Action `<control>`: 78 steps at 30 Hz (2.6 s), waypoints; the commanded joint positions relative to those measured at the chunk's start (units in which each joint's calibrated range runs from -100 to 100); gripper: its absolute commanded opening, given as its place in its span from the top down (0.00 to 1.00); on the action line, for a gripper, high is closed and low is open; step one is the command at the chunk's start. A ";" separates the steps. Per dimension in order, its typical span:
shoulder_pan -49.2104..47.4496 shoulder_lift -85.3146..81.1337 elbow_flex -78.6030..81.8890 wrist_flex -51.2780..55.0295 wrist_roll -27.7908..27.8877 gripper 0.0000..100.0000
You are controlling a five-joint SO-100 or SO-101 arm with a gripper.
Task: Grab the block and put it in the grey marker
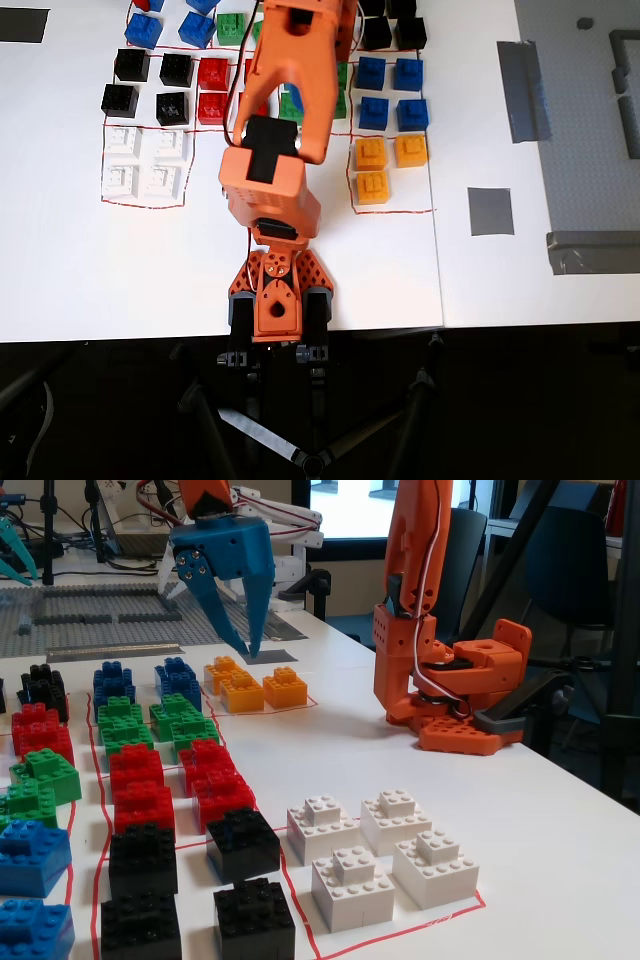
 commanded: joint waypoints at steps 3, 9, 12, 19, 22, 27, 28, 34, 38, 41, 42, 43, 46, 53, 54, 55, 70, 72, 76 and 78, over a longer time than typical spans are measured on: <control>7.77 -11.47 -0.82 0.45 4.44 1.00; 18.50 -11.81 1.54 -0.37 12.16 1.00; 24.41 -12.33 2.17 -0.77 16.31 1.00; 34.22 -12.59 3.17 0.69 25.20 1.00; 37.88 -13.28 4.81 1.51 28.62 0.97; 42.96 -15.70 9.26 1.59 32.72 0.85; 43.79 -16.30 10.44 1.67 33.46 0.84; 45.20 -17.43 15.34 0.29 34.33 0.79; 43.87 -15.53 17.43 -2.24 32.92 0.78; 42.29 -12.76 17.43 -3.47 31.50 0.78; 41.79 -11.81 16.88 -3.79 30.92 0.78; 41.21 -10.95 16.34 -4.28 30.28 0.78; 39.21 -8.79 14.79 -5.92 28.52 0.78; 36.05 -5.34 12.43 -7.87 26.18 0.78; 35.89 -4.99 11.98 -7.87 25.93 0.78; 35.72 -4.65 11.71 -7.87 25.84 0.78; 35.80 -1.97 11.34 -8.20 25.74 0.76; 35.72 -1.88 11.34 -8.20 25.74 0.76; 35.72 -1.36 11.62 -8.20 25.79 0.76; 35.72 -1.11 11.71 -8.20 25.64 0.76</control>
